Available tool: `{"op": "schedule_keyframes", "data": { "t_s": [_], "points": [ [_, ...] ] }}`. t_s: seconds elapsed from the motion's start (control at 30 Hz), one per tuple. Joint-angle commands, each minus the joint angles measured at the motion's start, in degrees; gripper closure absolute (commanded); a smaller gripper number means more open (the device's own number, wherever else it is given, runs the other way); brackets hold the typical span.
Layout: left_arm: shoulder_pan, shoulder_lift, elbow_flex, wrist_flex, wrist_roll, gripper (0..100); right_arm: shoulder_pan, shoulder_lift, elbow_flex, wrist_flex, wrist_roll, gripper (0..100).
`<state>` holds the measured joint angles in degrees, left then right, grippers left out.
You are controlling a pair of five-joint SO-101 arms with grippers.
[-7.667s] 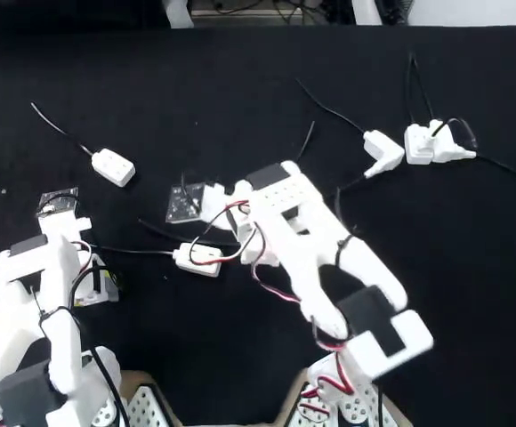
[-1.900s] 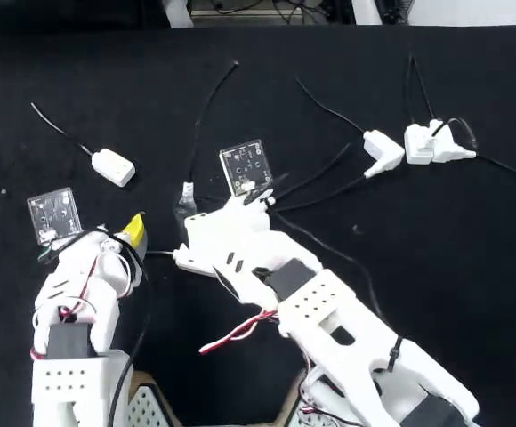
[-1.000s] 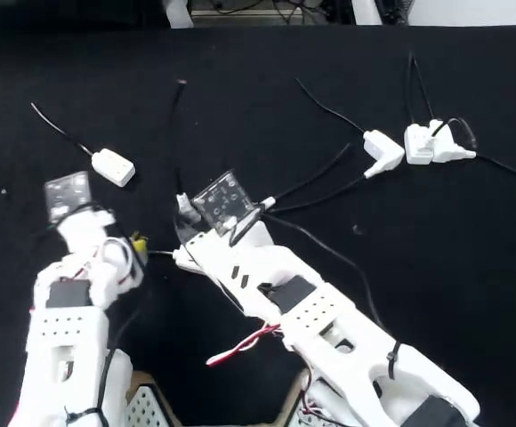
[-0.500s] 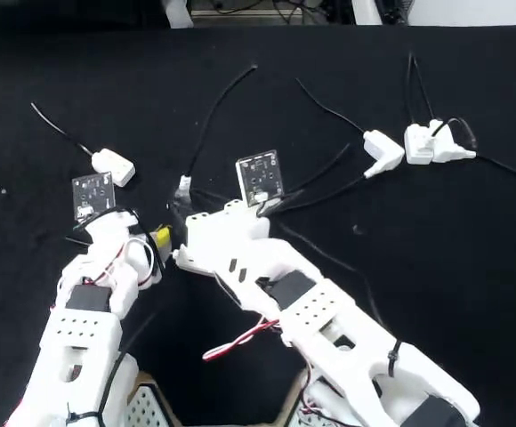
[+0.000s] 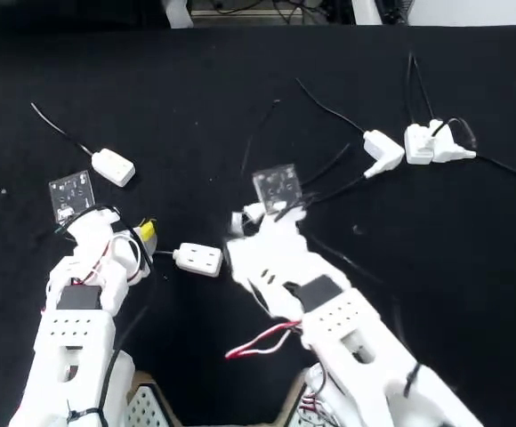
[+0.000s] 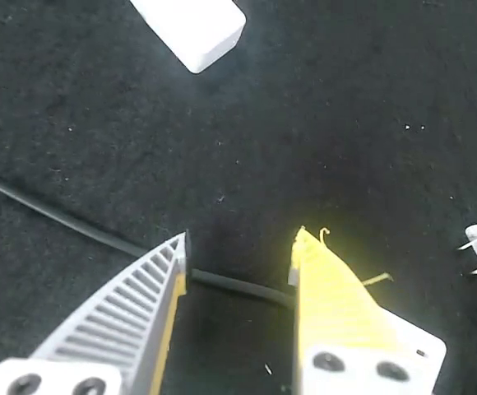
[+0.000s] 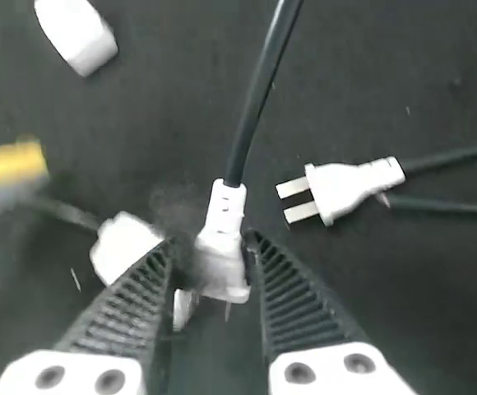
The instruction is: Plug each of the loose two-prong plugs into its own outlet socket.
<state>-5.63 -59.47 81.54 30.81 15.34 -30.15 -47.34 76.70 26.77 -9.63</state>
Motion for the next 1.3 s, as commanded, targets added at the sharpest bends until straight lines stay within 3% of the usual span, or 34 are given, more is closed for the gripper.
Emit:
{"op": "schedule_keyframes", "data": {
  "t_s": [0.0,0.17,0.33,0.43,0.53,0.73,0.93,1.27],
  "points": [
    [-0.75,0.00,-1.10,-0.97,0.44,79,1.32,-6.73,-0.04,13.19,8.26,89.3],
    [-1.01,0.00,-1.10,-0.97,0.44,79,1.49,-11.65,0.84,25.32,15.38,88.7],
    [-1.10,0.00,-1.10,-0.97,0.44,79,6.33,-14.20,2.68,26.46,23.30,88.0],
    [-1.10,0.00,-1.10,-0.97,0.44,79,10.64,-15.87,1.54,26.73,27.25,80.5],
    [-1.10,0.00,-1.01,-0.97,0.44,79,16.79,-17.01,0.66,25.23,34.11,75.4],
    [-1.10,0.00,-1.01,-0.97,0.44,79,18.99,-14.11,7.43,11.08,49.85,84.5],
    [-1.19,0.00,-1.01,-0.97,0.44,79,18.73,-7.25,5.58,3.78,51.43,84.7],
    [-1.19,0.00,-1.01,-0.97,0.44,79,16.97,16.40,-10.07,8.79,58.90,84.6]
  ]
}}
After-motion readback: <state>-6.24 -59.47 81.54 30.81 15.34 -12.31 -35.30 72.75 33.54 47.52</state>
